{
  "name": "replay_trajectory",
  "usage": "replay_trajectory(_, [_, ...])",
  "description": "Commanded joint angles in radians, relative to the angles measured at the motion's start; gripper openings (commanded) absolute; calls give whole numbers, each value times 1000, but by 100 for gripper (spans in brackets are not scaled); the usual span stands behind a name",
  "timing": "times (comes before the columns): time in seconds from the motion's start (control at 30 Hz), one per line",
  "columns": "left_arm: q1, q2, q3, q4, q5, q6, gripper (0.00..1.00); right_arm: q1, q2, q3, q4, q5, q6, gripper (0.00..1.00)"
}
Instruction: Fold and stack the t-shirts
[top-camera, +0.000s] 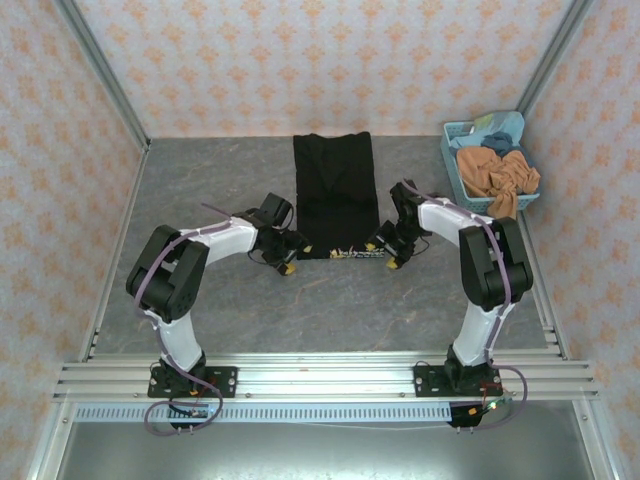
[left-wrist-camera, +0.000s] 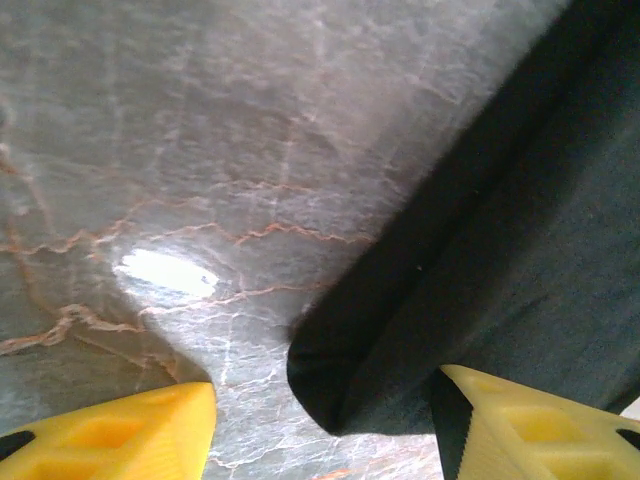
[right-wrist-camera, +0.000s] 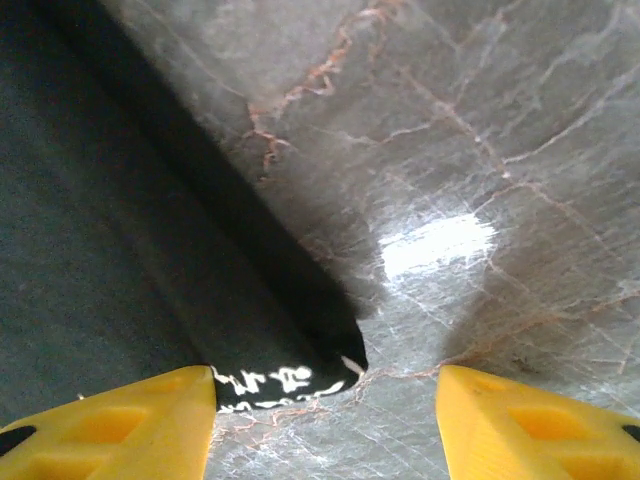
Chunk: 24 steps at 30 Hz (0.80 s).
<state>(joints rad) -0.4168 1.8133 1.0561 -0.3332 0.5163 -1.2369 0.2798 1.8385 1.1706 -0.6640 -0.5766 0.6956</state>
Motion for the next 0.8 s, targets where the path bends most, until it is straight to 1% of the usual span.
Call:
replay_trajectory(0.0, [-7, 22, -8, 153, -10, -91, 61, -1, 16, 3, 86, -23, 44, 58])
replay_trajectory(0.13, [-14, 42, 11, 172, -17, -103, 60, -1, 43, 18, 75, -9, 44, 54])
replay_trajectory(0.27, [-14, 56, 22, 191, -27, -117, 54, -2, 75, 27, 90, -14, 52, 37])
replay_trajectory(0.33, [-14, 71, 31, 203, -25, -122, 48, -1, 82, 30, 96, -16, 60, 30])
replay_trajectory(0.4, [-14, 90, 48, 213, -22, -122, 41, -2, 82, 34, 97, -9, 65, 25])
replay_trajectory(0.53, [-14, 137, 83, 244, -27, -139, 32, -2, 82, 44, 97, -6, 68, 17])
replay_trajectory(0.63, [-14, 149, 122, 228, -40, -131, 25, -1, 78, 49, 95, -6, 71, 10])
replay_trajectory(0.77, [-8, 133, 161, 182, -80, -105, 1, -2, 56, 66, 82, 3, 71, 2])
